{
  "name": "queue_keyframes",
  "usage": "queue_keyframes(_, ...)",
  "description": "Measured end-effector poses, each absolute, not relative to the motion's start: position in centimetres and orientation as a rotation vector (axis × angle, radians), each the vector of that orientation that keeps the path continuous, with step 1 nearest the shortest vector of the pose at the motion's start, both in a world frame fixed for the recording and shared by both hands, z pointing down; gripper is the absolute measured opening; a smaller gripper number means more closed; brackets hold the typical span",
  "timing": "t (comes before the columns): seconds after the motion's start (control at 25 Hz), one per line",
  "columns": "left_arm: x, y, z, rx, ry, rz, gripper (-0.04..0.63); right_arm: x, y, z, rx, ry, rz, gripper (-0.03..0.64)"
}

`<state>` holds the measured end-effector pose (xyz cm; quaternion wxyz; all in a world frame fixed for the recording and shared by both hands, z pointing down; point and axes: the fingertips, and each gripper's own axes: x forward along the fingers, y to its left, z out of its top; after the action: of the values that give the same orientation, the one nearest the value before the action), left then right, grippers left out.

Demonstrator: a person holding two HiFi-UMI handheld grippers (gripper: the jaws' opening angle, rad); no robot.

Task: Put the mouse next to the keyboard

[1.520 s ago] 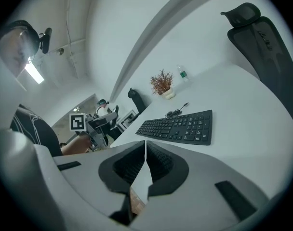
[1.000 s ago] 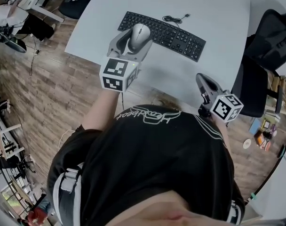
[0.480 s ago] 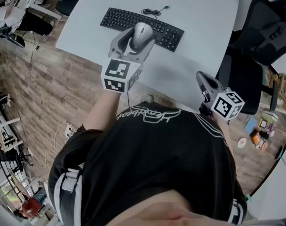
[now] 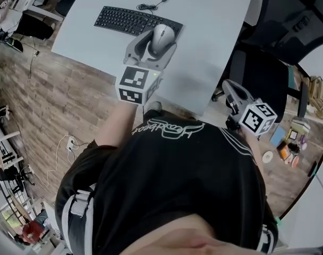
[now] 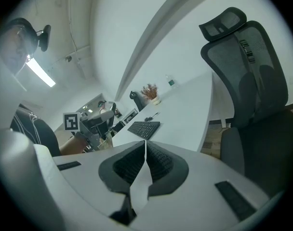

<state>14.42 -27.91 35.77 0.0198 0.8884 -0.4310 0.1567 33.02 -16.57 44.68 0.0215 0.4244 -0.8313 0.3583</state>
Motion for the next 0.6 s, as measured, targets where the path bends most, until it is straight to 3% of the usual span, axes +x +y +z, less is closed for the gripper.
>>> queue_keyframes(0.6,22.0,-24.6,38.6,2.724,-1.271,0.535,0.296,39.8,-12.6,45.2,1.362,-2.578,1.083,0.014)
